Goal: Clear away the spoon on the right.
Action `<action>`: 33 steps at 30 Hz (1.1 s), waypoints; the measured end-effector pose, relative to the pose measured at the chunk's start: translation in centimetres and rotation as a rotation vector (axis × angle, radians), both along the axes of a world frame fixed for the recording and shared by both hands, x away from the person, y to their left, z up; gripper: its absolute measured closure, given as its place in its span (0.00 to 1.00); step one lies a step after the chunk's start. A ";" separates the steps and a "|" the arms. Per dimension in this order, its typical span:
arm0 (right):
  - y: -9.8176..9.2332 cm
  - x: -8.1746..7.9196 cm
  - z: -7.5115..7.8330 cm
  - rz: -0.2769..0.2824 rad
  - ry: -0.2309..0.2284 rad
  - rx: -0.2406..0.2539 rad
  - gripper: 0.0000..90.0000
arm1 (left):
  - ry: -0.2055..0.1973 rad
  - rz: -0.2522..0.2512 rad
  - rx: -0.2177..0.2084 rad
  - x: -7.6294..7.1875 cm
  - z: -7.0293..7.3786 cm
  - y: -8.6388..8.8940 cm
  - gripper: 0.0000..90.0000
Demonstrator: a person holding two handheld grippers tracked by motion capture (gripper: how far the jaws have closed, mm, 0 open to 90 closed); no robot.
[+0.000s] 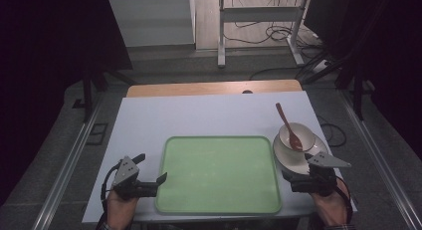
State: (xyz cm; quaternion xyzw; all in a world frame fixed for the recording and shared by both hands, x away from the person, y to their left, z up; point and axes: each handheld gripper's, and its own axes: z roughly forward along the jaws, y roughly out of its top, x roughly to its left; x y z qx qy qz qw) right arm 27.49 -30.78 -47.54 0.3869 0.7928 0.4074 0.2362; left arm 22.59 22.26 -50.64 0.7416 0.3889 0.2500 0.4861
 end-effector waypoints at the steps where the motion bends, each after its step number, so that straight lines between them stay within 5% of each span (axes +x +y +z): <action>1: 0.0 0.0 0.0 0.001 -0.001 0.000 0.00 | -0.001 0.002 -0.003 0.0 0.0 0.1 0.01; 9: 0.1 0.0 0.1 0.000 -0.011 -0.004 0.00 | -0.003 0.002 0.014 0.0 0.0 -0.1 0.01; 33: 0.7 1.4 1.3 0.002 -0.028 -0.006 0.00 | 0.016 -0.007 -0.023 0.0 0.0 0.0 0.01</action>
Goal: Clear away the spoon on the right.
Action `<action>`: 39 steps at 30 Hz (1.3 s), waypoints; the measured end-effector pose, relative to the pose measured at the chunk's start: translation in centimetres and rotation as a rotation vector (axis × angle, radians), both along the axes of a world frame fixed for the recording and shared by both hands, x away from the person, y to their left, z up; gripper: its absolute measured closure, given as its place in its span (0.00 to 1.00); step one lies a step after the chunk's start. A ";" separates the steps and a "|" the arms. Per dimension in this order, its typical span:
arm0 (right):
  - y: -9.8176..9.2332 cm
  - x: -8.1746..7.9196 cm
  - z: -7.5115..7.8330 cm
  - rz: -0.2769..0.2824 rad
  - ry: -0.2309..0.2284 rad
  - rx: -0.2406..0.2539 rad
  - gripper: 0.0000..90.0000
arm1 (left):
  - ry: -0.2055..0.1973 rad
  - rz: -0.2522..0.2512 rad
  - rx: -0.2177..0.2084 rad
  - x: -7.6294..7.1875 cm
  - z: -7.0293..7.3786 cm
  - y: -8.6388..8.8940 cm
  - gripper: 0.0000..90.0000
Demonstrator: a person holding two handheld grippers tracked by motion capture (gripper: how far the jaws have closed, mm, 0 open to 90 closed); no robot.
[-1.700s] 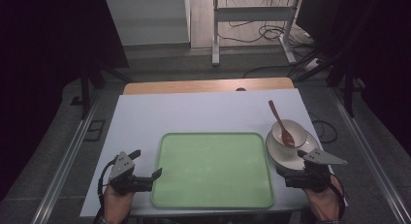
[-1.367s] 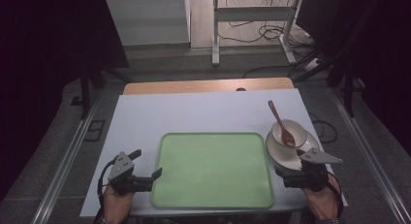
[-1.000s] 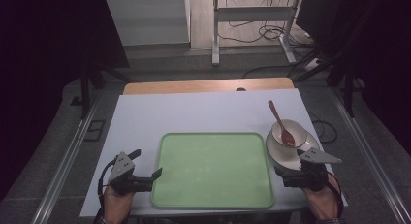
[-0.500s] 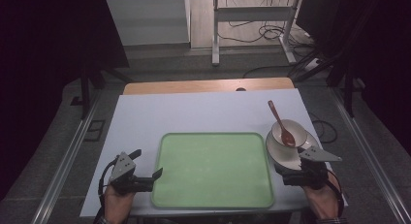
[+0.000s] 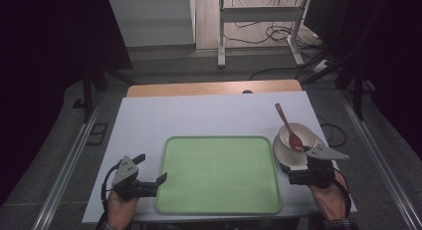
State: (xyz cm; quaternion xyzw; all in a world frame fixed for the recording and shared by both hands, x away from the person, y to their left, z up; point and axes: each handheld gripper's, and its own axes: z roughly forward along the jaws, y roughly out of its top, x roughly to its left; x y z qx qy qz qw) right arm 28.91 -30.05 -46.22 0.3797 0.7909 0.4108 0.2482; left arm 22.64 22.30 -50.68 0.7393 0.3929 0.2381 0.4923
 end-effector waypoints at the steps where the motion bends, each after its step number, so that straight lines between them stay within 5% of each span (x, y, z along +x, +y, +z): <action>1: 0.0 0.1 0.0 -0.002 0.003 0.001 0.00 | 0.005 -0.004 -0.007 0.0 0.0 0.0 0.01; 9: 0.1 0.9 0.7 -0.014 0.004 -0.002 0.00 | 0.006 -0.019 -0.038 -0.1 0.1 0.0 0.00; 39: 0.9 4.8 2.1 -0.031 0.069 -0.015 0.00 | 0.002 -0.009 0.016 -0.1 0.1 -0.3 0.01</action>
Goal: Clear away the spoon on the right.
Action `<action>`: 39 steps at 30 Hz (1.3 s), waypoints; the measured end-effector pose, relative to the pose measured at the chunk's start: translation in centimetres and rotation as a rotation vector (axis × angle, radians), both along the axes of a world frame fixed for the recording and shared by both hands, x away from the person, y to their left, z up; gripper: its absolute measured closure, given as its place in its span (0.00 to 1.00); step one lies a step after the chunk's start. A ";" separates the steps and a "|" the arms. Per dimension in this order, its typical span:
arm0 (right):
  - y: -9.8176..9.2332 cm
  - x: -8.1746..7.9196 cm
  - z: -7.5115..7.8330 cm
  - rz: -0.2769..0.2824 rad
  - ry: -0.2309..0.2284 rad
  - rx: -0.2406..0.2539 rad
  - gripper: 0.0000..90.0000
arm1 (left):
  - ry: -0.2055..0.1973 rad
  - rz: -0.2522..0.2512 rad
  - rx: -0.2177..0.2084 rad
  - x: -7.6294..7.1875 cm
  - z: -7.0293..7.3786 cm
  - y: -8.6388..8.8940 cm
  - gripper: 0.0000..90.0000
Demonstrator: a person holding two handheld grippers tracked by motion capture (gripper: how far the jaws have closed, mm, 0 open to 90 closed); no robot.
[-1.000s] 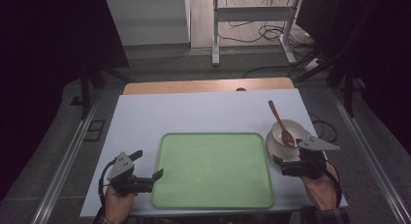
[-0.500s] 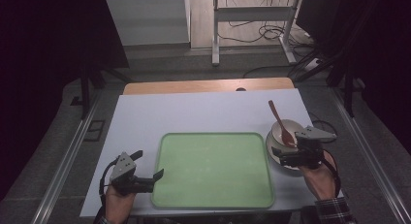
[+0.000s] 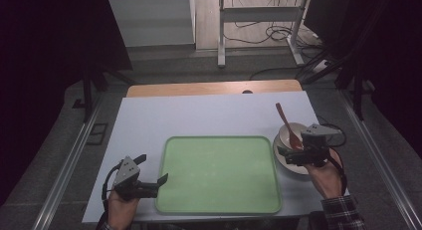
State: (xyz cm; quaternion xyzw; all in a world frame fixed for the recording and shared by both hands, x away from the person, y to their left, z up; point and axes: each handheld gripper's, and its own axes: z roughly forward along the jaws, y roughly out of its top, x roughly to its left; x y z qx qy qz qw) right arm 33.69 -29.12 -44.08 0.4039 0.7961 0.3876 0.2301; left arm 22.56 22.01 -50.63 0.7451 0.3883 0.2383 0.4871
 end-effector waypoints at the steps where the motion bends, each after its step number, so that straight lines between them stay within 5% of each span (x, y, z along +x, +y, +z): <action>1: 0.0 0.2 0.1 -0.006 0.000 0.001 0.00 | 0.000 -0.002 0.003 0.0 0.0 0.0 0.01; 11: 0.3 2.0 0.6 -0.023 0.027 0.022 0.00 | -0.002 -0.001 0.005 0.0 0.0 0.0 0.01; 39: 0.8 6.8 1.1 -0.097 0.080 -0.056 0.04 | -0.003 0.004 0.021 0.0 0.1 0.0 0.01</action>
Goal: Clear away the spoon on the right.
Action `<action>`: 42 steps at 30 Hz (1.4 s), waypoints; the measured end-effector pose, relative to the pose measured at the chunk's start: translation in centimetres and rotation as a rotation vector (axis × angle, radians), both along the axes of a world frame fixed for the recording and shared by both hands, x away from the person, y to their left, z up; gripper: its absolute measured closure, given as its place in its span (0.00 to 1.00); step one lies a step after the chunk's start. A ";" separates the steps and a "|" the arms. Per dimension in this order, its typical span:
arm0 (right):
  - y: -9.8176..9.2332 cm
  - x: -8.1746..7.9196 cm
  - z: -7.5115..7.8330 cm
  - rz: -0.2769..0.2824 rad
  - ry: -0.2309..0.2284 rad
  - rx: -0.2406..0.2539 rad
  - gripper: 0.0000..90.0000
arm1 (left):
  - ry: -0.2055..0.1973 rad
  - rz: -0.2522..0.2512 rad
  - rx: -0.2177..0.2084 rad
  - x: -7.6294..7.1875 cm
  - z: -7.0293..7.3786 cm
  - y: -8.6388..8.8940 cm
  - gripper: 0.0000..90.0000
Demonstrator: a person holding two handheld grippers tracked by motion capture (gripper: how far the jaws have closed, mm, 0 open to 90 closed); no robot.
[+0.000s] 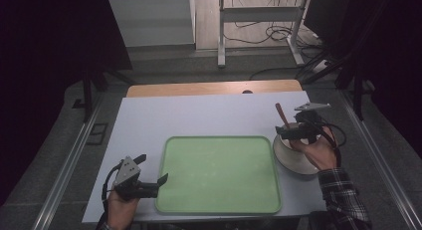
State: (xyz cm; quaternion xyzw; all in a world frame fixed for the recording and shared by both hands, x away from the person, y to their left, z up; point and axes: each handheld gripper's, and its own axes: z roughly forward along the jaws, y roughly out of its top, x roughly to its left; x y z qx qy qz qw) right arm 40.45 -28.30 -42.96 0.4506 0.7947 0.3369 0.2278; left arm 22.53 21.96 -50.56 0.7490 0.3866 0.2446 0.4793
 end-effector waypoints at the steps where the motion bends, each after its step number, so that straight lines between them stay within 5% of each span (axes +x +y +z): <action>1: 0.0 0.1 0.0 -0.001 0.001 -0.004 0.05 | 0.000 0.000 0.001 0.0 0.0 0.0 0.01; 16: 0.5 3.0 0.4 -0.037 0.019 -0.088 0.36 | -0.001 0.003 0.002 0.0 0.0 0.0 0.01; 35: 1.7 6.4 -0.2 -0.029 0.082 -0.102 0.64 | 0.003 0.005 0.004 0.0 0.0 0.0 0.01; 42: 2.3 6.8 -0.4 -0.023 0.096 -0.143 0.83 | 0.003 0.005 0.007 0.0 0.0 0.0 0.01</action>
